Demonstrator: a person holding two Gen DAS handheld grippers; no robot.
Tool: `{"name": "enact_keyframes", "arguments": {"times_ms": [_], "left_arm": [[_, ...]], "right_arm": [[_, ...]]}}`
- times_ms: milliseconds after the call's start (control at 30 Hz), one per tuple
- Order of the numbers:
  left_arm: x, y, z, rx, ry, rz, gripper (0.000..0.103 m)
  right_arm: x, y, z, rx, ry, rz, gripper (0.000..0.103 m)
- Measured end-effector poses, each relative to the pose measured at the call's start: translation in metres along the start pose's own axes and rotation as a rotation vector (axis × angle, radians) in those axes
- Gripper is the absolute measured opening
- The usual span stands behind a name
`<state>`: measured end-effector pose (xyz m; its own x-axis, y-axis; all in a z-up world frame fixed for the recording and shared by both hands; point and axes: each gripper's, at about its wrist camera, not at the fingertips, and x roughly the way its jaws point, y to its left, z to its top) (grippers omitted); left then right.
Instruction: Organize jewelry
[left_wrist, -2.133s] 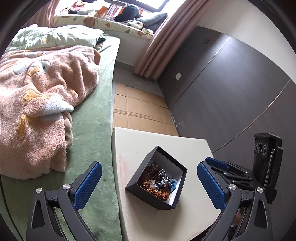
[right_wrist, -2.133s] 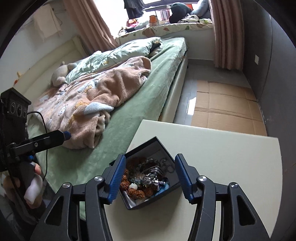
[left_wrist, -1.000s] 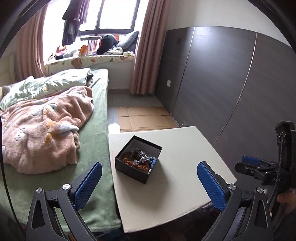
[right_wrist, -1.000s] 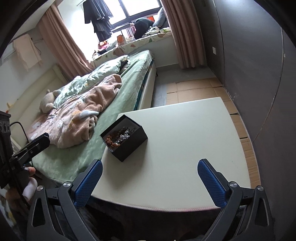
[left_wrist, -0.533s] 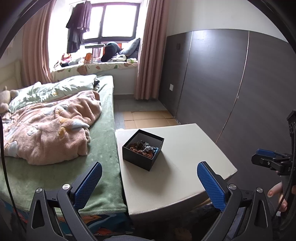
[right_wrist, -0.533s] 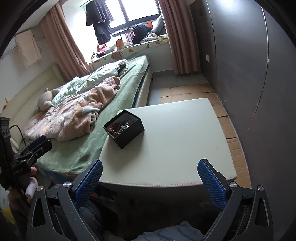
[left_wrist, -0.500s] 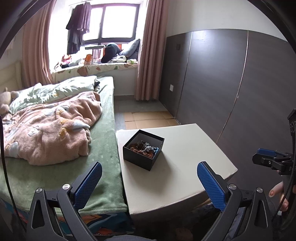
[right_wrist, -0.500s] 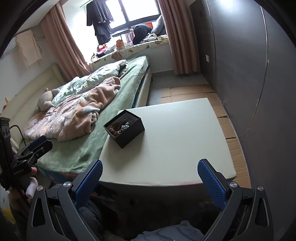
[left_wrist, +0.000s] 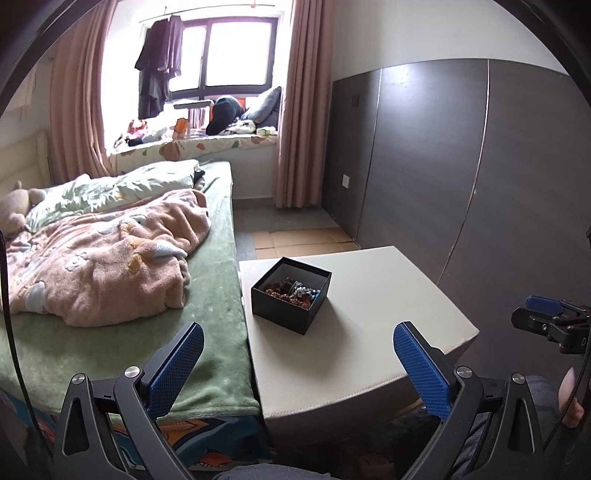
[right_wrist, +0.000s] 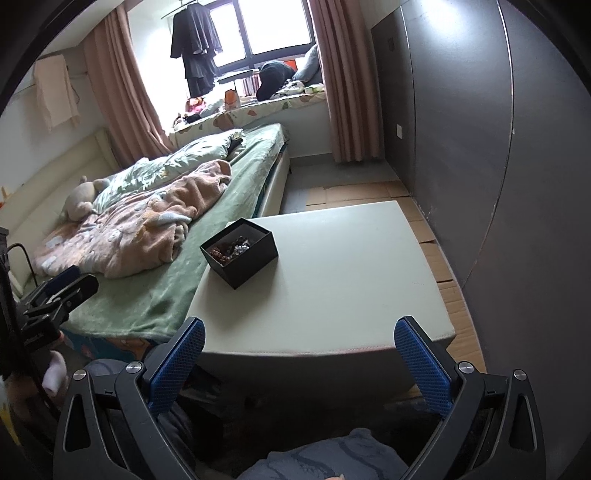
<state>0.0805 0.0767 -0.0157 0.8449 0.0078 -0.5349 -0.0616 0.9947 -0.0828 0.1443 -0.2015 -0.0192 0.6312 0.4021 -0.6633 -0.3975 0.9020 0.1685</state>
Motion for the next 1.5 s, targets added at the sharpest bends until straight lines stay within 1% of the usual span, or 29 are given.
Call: {"name": "enact_keyframes", "arguments": {"times_ms": [100, 233, 367, 533, 733, 1267, 1500], "left_arm": [[-0.001, 0.000, -0.001, -0.011, -0.010, 0.003, 0.102], [0.000, 0.005, -0.001, -0.048, -0.018, 0.009, 0.102], [0.006, 0.007, -0.001, -0.070, 0.005, 0.010, 0.102], [0.006, 0.001, -0.002, -0.045, 0.003, 0.029, 0.102], [0.005, -0.008, -0.003, -0.003, -0.004, 0.048, 0.102], [0.007, -0.009, -0.004, 0.002, 0.007, 0.052, 0.102], [0.005, -0.005, -0.005, -0.012, 0.004, 0.051, 0.102]], "right_arm": [[-0.001, -0.003, -0.001, 0.012, -0.015, -0.012, 0.103], [0.003, -0.008, -0.002, 0.038, -0.007, -0.026, 0.103], [0.001, -0.007, -0.003, 0.034, -0.017, -0.039, 0.103], [0.000, -0.002, -0.004, 0.010, -0.015, -0.056, 0.103], [-0.001, -0.007, -0.004, 0.035, -0.020, -0.055, 0.103], [-0.001, -0.015, -0.004, 0.053, -0.014, -0.052, 0.103], [-0.001, -0.016, -0.005, 0.056, -0.012, -0.052, 0.103]]}}
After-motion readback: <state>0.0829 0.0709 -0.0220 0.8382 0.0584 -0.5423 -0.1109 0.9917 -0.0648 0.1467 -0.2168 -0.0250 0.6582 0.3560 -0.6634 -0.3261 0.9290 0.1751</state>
